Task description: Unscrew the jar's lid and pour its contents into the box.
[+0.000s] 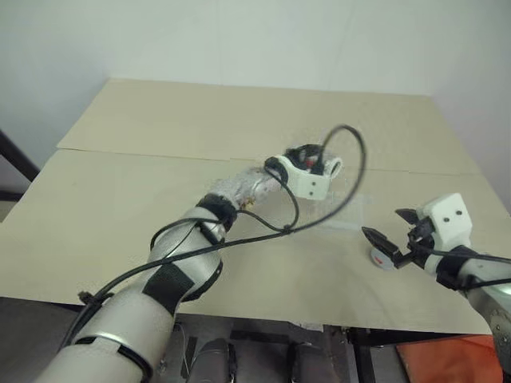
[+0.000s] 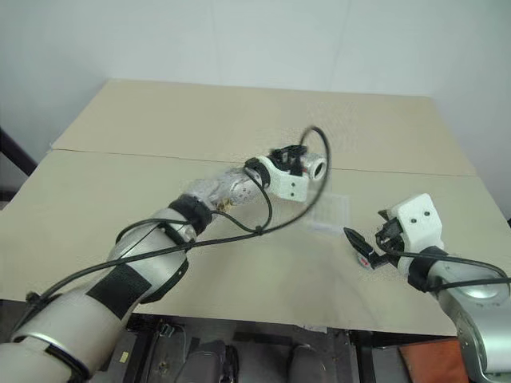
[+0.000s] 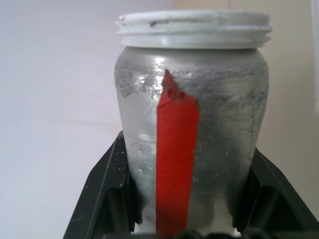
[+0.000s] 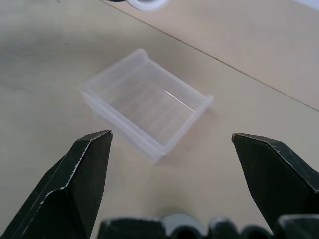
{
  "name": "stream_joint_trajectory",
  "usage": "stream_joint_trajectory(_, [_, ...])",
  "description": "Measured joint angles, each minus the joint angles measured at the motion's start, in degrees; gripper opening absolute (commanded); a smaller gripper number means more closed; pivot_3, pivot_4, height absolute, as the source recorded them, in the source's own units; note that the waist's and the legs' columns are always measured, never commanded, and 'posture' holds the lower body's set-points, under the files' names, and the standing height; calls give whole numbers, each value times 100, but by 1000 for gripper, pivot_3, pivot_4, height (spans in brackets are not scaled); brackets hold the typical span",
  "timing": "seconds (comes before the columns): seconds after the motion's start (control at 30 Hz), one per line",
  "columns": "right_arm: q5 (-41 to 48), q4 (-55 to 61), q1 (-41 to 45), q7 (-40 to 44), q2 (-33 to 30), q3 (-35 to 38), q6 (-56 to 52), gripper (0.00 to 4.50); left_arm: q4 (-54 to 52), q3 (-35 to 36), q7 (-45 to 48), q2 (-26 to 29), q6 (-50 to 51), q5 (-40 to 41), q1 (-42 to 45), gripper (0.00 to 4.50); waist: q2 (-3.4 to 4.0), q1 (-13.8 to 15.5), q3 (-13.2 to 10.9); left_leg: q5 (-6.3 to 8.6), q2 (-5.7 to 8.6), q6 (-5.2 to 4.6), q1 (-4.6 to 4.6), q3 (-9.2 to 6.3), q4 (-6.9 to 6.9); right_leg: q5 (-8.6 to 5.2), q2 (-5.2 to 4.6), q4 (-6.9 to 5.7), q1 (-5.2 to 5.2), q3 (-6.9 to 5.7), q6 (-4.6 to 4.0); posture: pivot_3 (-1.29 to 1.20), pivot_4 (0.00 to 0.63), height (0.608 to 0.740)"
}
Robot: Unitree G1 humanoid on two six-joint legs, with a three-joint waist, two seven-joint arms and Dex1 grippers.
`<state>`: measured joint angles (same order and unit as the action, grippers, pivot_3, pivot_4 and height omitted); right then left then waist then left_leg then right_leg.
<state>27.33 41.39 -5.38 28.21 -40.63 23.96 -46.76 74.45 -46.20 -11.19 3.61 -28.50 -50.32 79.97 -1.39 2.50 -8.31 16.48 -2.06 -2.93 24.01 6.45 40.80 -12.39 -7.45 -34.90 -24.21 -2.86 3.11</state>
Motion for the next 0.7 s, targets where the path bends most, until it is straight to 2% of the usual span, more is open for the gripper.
stream_joint_trajectory(0.1, [121, 341, -120, -75, 164, 171, -1, 4468, 325, -1057, -973, -173, 169, -1137, 386, 1992, -2, 8, -1, 0, 1, -1, 16, -3, 6, 0, -1, 0, -11, -3, 1, 0, 150, 740])
stream_joint_trajectory(0.27, [201, 576, -383, -291, 342, 256, -7, 4468, 530, -2001, -1787, -362, 370, -2170, 568, 1992, -6, 7, -3, 3, -2, -6, 21, -11, 11, -1, -4, -1, -21, -1, 1, 0, 150, 740])
stream_joint_trajectory(0.53, [200, 709, -528, -524, 436, 256, -6, 4468, 630, -2265, -1869, -571, 617, -2514, 742, 1992, -6, -6, -4, 16, -4, -28, 21, -15, 27, -1, -5, -13, -26, 2, 1, 0, 150, 740])
stream_joint_trajectory(0.7, [121, 646, -622, -540, 434, 254, 9, 4468, 647, -1981, -1667, -588, 609, -2297, 741, 1992, -6, -3, -4, 16, -4, -28, 24, -13, 38, 0, -7, -16, -26, 2, 1, 0, 150, 740])
